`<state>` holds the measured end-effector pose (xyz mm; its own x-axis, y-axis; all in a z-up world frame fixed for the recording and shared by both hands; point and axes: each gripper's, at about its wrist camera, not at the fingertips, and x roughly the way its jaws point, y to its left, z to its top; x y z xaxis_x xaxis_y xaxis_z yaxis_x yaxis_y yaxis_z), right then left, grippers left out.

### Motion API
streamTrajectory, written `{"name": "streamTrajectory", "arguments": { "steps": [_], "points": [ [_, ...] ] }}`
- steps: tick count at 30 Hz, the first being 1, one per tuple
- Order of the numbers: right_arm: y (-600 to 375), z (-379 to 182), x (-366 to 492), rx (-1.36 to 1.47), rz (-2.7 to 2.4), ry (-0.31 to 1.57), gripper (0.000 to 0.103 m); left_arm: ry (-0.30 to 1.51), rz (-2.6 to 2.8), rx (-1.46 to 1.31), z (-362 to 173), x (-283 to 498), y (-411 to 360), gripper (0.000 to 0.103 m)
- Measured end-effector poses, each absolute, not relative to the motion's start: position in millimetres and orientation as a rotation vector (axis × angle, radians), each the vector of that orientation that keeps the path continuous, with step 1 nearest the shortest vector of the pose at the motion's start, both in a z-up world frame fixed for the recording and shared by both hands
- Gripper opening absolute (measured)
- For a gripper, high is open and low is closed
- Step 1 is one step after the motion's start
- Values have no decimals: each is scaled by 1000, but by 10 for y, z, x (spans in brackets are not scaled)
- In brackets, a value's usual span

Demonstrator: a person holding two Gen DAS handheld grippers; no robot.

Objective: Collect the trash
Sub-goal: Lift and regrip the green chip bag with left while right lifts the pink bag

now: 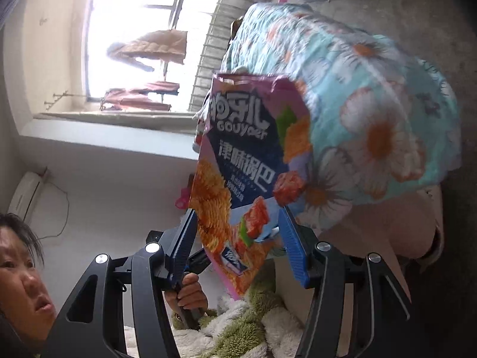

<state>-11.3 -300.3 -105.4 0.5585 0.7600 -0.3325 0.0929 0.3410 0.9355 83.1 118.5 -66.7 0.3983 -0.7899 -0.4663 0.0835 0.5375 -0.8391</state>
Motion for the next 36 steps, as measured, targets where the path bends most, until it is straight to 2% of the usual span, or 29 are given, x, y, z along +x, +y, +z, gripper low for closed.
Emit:
{"name": "streamTrajectory", "arguments": {
  "steps": [3, 10, 13, 14, 20, 23, 26, 33, 36],
  "points": [
    [-3161, -1174, -198, 1213, 480, 884, 55, 1011, -616, -882, -700, 893, 1220, 57],
    [-3060, -1509, -165, 1343, 527, 899, 55, 942, -590, -986, -728, 1061, 1250, 52],
    [-2953, -1637, -76, 1378, 556, 915, 55, 952, -556, -1026, -797, 1138, 1246, 43],
    [-2925, -1652, -65, 1387, 570, 915, 53, 959, -549, -1037, -819, 1153, 1252, 36],
    [-2812, -1634, -27, 1378, 628, 889, 44, 920, -646, -1169, -873, 1155, 1284, 36],
    [-2791, -1708, 35, 1404, 613, 897, 33, 965, -581, -1124, -919, 1223, 1180, 31],
    [-2746, -1725, 84, 1403, 608, 893, 29, 957, -564, -1033, -848, 1255, 1060, 30],
    [-2739, -1671, 87, 1421, 600, 860, 12, 916, -507, -672, -600, 1221, 715, 11],
    [-2775, -1612, 90, 1419, 603, 837, 10, 894, -506, -579, -472, 1205, 579, 5]
  ]
}}
